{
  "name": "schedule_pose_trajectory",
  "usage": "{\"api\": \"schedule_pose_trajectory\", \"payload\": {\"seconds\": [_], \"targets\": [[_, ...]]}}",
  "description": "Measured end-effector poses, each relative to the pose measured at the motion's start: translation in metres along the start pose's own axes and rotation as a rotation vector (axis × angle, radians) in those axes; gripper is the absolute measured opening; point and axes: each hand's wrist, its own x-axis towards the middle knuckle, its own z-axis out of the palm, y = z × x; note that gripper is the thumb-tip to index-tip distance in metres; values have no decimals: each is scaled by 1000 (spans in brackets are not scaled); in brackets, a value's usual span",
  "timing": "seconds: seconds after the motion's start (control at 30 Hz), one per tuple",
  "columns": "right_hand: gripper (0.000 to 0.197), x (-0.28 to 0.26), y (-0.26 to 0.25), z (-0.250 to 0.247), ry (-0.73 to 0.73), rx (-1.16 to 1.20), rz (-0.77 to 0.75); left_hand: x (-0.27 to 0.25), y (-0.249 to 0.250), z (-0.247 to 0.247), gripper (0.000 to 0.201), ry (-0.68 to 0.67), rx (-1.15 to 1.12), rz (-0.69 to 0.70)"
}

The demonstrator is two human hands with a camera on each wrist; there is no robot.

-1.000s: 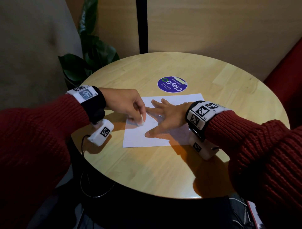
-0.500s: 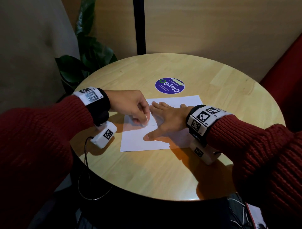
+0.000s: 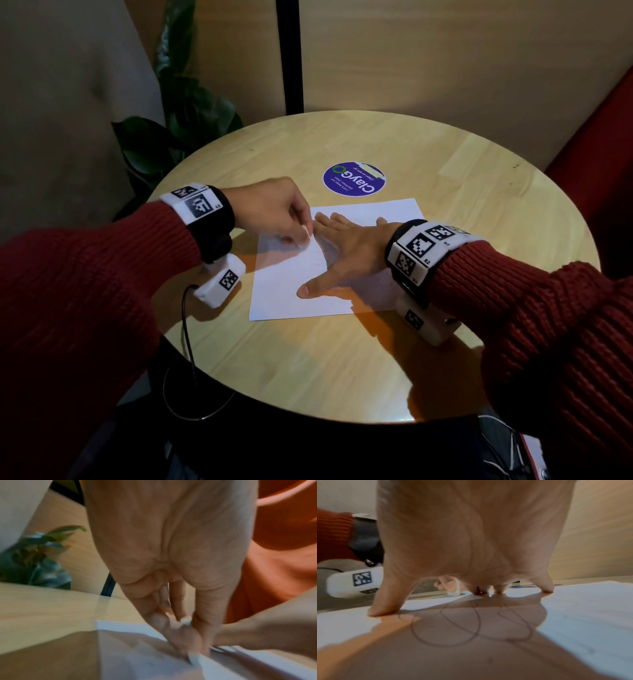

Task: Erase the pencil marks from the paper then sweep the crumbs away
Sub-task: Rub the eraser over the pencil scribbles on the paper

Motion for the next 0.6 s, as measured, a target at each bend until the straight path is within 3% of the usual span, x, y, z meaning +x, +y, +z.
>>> {"api": "schedule_pose_trajectory", "payload": {"seconds": [0.07, 0.2, 0.33, 0.47, 0.6], "targets": [[133, -1, 0, -1, 7, 24, -10, -4, 7, 4, 5, -108, -63, 17], [134, -3, -2, -2, -9, -19, 5, 5, -2, -2, 5, 118, 41, -20], [132, -2, -2, -3, 9, 19, -18, -3, 6, 6, 7, -96, -81, 39], [133, -9, -5, -5, -15, -30, 13, 6, -4, -6, 3, 112, 68, -3], [130, -9, -4, -6, 0, 21, -2, -1, 2, -2, 5, -114, -93, 7]]}}
